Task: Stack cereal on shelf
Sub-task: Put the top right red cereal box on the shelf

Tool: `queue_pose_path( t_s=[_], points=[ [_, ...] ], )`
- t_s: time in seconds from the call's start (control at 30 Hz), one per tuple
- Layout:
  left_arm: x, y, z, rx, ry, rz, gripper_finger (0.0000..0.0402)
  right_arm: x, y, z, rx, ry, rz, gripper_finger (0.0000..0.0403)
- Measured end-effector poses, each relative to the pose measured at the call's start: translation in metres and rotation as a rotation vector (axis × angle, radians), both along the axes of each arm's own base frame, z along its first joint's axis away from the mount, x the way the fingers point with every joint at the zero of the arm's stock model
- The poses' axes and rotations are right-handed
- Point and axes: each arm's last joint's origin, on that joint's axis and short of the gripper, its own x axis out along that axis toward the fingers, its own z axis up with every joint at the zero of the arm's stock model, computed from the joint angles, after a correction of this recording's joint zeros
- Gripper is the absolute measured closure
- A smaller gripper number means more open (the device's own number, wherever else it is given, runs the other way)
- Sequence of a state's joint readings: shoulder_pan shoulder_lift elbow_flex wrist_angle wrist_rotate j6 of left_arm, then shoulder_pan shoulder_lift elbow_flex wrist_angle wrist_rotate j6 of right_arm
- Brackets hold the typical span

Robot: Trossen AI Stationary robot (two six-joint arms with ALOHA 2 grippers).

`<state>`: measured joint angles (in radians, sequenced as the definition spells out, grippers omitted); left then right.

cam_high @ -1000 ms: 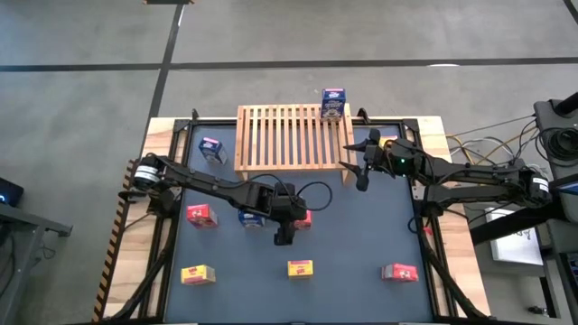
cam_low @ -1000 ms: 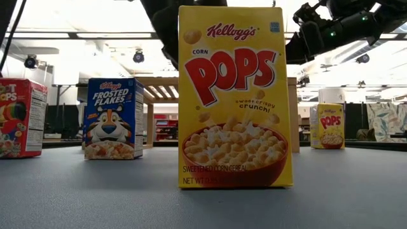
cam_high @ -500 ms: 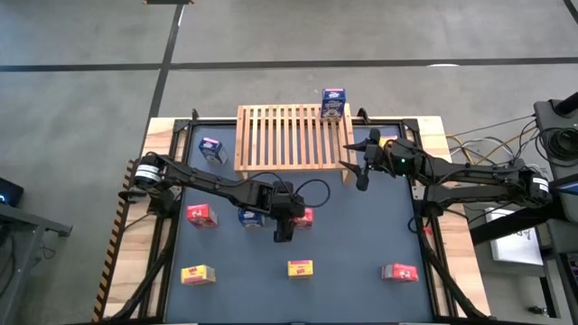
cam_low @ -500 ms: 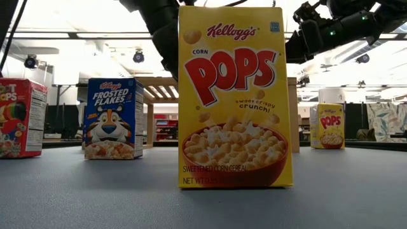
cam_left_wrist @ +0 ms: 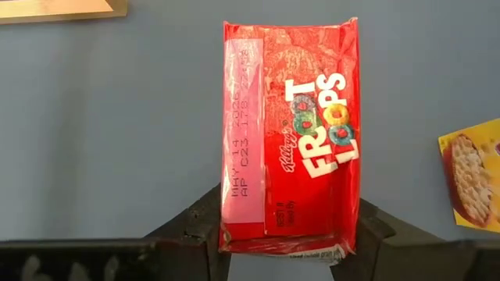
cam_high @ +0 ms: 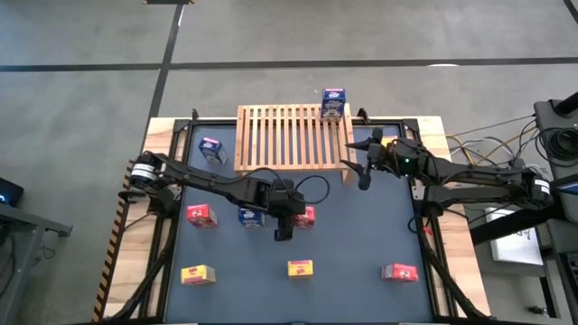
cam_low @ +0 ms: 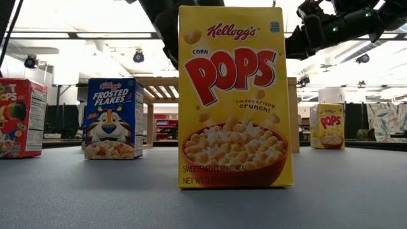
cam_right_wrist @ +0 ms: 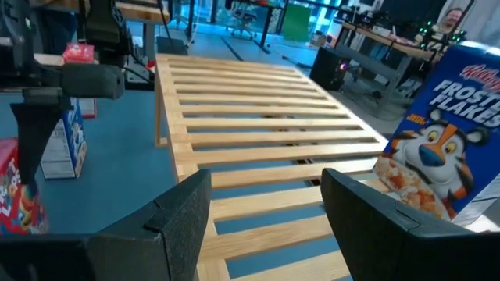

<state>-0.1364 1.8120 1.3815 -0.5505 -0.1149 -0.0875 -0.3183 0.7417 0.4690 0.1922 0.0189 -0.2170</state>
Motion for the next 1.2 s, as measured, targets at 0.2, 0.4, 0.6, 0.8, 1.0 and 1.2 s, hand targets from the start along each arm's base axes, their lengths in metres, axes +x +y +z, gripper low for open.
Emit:
queue_pose_path(
  t_s=[0.2,0.4,0.6,0.8,1.0,1.2],
  points=[
    [-0.004,0.001,0.02,-0.001,-0.011,0.0,0.026,-0.006,0.002,0.006,-0.012,-0.029,0.0,0.017],
    [-0.014,0.002,0.062,0.018,-0.005,-0.013,0.0262,-0.01,0.003,0.01,-0.017,-0.05,0.0,0.017],
    [-0.028,0.007,0.098,0.053,0.016,-0.03,0.0263,-0.015,0.006,0.014,0.022,-0.088,0.035,0.017],
    [-0.047,0.028,0.13,0.148,-0.009,-0.01,0.0258,-0.018,0.008,0.017,0.017,-0.109,0.065,0.017],
    [-0.076,0.072,0.155,0.193,-0.066,0.069,0.0256,-0.018,0.008,0.017,0.018,-0.111,0.066,0.017],
    [-0.108,0.127,0.17,0.218,-0.086,0.161,0.0256,-0.018,0.008,0.017,0.02,-0.112,0.066,0.017]
  ],
)
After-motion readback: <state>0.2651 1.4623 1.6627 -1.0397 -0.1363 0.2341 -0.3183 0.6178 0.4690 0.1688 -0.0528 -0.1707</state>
